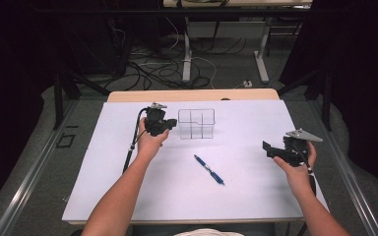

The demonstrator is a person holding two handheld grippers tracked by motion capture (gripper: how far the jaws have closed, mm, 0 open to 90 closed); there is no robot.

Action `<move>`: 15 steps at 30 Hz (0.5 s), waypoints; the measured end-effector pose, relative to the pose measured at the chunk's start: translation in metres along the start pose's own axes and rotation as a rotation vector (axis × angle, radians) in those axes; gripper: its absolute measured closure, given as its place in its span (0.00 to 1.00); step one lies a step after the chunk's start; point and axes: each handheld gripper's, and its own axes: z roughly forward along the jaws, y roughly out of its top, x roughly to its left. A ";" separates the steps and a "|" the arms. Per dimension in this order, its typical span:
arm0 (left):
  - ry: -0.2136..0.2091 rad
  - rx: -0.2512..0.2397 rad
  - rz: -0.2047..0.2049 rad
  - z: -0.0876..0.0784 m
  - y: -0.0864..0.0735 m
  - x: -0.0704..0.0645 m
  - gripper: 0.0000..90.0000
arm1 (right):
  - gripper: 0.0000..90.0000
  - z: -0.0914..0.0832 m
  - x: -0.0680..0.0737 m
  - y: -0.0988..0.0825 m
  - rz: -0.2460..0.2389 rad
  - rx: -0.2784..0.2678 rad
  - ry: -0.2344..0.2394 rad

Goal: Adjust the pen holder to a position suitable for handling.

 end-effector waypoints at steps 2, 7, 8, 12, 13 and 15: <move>-0.006 -0.008 -0.005 -0.004 -0.001 0.000 0.93 | 0.16 0.000 0.001 0.000 -0.002 0.006 0.006; -0.026 -0.013 -0.006 -0.013 -0.001 -0.002 0.85 | 0.15 0.000 0.003 0.000 -0.005 0.010 0.011; -0.040 -0.031 -0.022 -0.017 -0.002 -0.005 0.83 | 0.15 0.001 0.004 0.000 -0.004 0.006 0.008; -0.048 -0.045 -0.018 -0.025 -0.004 -0.009 0.74 | 0.09 0.001 0.005 0.000 0.006 0.014 0.009; -0.044 -0.047 -0.016 -0.028 -0.004 -0.009 0.72 | 0.07 0.001 0.006 0.000 0.010 0.013 0.004; -0.040 -0.052 -0.017 -0.032 -0.006 -0.010 0.68 | 0.05 0.001 0.006 0.000 0.013 0.018 0.009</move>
